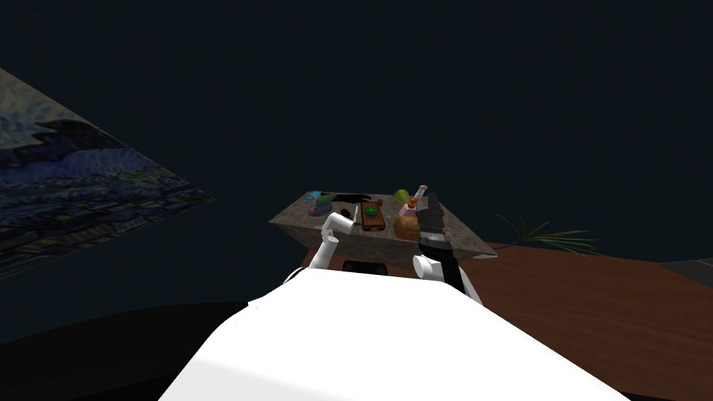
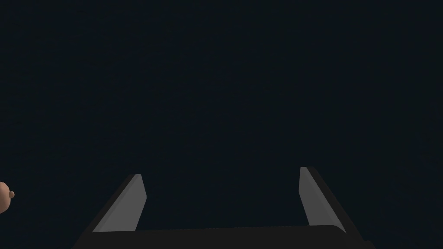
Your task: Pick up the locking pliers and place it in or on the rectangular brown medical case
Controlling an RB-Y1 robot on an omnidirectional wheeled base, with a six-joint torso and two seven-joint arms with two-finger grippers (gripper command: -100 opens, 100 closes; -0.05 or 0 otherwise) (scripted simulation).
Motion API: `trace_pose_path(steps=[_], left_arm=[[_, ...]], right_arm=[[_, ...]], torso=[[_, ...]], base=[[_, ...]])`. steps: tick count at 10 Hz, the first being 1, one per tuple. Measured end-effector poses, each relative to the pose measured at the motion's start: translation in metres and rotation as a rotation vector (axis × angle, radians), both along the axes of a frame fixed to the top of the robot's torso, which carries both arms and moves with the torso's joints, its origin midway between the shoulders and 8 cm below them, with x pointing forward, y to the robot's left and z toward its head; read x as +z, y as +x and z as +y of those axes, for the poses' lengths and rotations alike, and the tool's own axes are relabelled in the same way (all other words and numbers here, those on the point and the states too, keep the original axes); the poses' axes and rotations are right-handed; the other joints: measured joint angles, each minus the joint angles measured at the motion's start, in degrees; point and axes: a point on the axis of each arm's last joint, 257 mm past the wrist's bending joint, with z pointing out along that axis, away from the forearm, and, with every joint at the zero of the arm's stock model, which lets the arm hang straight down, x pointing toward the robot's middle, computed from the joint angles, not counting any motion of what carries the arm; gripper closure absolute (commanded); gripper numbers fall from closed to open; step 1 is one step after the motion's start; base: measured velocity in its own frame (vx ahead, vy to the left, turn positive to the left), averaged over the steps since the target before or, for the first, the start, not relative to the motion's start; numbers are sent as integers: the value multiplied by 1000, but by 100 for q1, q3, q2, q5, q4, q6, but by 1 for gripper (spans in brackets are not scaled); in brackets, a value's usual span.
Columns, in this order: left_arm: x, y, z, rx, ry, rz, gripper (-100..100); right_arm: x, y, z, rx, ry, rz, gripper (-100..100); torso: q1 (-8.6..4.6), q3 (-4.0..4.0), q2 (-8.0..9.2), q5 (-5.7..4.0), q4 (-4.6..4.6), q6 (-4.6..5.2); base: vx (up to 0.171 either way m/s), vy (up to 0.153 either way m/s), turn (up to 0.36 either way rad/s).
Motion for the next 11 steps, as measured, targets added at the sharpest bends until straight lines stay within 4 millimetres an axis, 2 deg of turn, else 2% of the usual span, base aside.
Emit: trace_pose_path(steps=[1,4,10,11], left_arm=[[0,0,0,0,0,0,100],[24,25,23,11,34,-43,100],[94,70,34,20,14,-146,100],[111,80,36,22,4,-166,100]], right_arm=[[0,0,0,0,0,0,0],[0,0,0,0,0,0,0],[0,0,0,0,0,0,0],[0,0,0,0,0,0,0]], torso=[[-1,-2,-3,0,0,0],[-21,16,25,-5,8,0],[-25,28,42,-5,15,2],[-34,30,46,-7,17,1]], base=[[-35,-24,39],[-90,-62,61],[-104,-61,45],[-84,-81,43]])
